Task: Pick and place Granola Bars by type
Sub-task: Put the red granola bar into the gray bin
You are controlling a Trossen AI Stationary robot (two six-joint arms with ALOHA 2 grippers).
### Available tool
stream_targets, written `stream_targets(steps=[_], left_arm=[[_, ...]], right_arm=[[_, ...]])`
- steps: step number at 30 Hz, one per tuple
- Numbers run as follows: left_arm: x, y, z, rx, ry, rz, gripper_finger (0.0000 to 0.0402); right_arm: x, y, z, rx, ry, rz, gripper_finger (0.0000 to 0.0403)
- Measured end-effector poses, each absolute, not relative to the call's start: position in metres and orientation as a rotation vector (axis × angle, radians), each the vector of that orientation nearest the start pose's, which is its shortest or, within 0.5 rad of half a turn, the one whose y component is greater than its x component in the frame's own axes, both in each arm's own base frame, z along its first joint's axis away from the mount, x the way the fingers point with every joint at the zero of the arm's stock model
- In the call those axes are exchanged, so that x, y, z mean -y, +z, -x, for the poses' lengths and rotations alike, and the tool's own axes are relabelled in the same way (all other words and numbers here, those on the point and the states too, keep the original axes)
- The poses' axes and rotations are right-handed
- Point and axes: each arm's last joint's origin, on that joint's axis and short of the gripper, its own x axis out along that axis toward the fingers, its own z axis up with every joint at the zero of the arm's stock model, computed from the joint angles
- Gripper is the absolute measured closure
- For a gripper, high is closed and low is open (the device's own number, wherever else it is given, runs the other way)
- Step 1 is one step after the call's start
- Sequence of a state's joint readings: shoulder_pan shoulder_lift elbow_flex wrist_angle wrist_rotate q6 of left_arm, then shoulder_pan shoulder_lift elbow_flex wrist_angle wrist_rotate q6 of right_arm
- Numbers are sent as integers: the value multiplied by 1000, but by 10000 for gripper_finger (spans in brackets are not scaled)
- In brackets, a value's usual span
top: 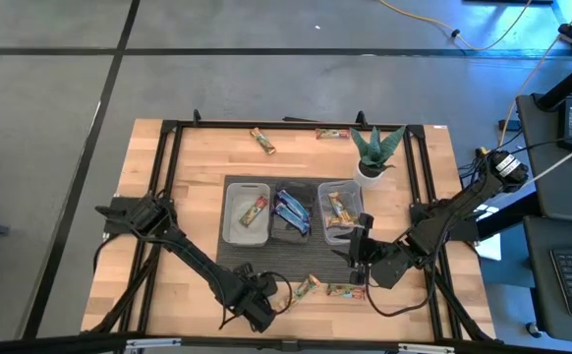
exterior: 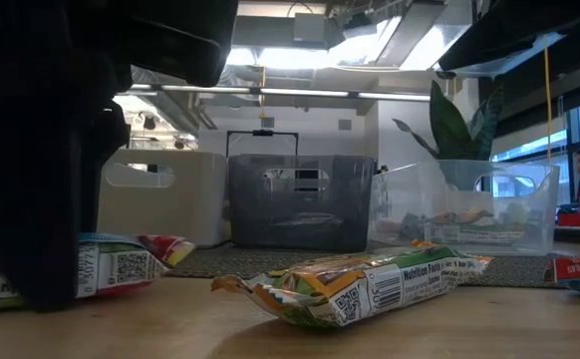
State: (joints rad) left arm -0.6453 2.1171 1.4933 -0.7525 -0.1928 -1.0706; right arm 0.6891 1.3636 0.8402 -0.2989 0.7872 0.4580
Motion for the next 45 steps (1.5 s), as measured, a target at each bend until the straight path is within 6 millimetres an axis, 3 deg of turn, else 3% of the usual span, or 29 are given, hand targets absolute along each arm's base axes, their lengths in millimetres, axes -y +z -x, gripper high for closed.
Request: stream_targets(steps=[12, 22, 29, 35, 45], left_arm=[[241, 147, -328, -1283, 290, 339, 324], [232, 201, -323, -1071, 254, 267, 325], [209, 249, -314, -868, 361, 230, 329], [189, 274, -310, -761, 430, 144, 329], [152, 278, -315, -809, 542, -44, 330]], right_arm=[[-155, 227, -220, -566, -220, 127, 231], [-155, 227, -220, -565, -219, 126, 231], [-155, 227, -220, -565, -218, 127, 231], [-155, 227, -220, -565, -218, 127, 231], [-155, 227, -220, -566, -218, 128, 231]])
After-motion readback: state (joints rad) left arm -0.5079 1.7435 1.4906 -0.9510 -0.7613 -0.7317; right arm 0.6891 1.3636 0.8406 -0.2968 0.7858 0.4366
